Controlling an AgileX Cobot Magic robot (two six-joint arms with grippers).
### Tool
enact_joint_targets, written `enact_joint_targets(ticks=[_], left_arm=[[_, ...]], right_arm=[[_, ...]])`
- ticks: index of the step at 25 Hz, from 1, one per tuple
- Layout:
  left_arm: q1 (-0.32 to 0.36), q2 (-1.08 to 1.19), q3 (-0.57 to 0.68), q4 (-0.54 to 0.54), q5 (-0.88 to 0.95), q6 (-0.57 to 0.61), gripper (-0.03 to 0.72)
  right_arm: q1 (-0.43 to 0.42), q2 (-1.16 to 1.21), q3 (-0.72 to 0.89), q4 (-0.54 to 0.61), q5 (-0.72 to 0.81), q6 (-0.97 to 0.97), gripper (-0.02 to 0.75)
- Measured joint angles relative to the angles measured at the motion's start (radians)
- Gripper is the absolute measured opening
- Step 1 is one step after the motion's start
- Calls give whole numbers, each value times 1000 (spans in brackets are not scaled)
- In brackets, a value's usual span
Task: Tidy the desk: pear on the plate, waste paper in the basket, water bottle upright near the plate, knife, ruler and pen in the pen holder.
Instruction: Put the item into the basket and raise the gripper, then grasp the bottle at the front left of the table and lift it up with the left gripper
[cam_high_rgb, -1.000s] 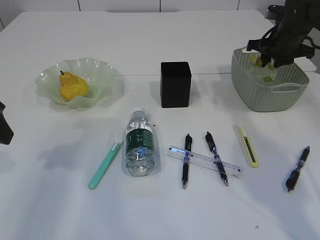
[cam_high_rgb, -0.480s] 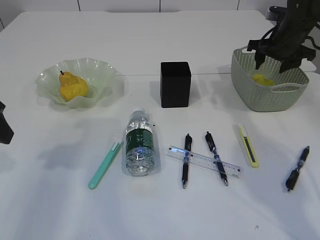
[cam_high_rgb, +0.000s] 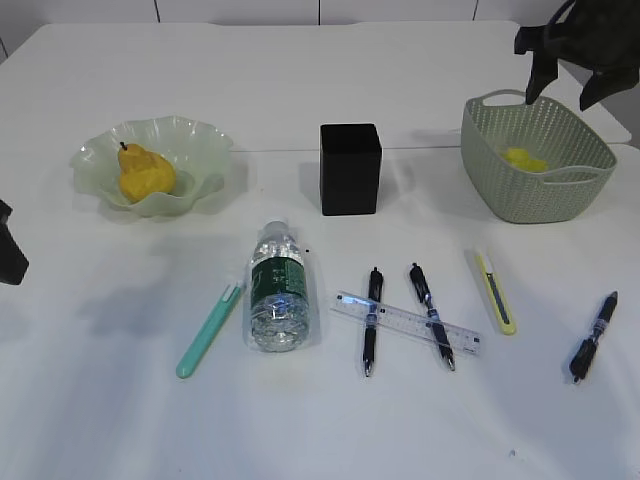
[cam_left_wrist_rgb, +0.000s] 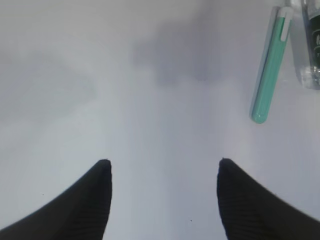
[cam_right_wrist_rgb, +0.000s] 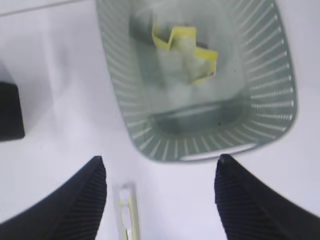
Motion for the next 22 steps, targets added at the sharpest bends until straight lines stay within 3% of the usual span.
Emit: enact_joint_targets(ticks=[7, 17, 22], left_arm=[[0, 0, 0, -2, -8, 0, 463], [0, 0, 0, -2, -149, 0, 458], [-21, 0, 0, -88, -157, 0, 461]], right_arm=[[33, -152, 200, 43, 54, -76, 485], [147, -474, 724, 40, 34, -107, 483], [152, -620, 919, 30, -1, -108, 482]])
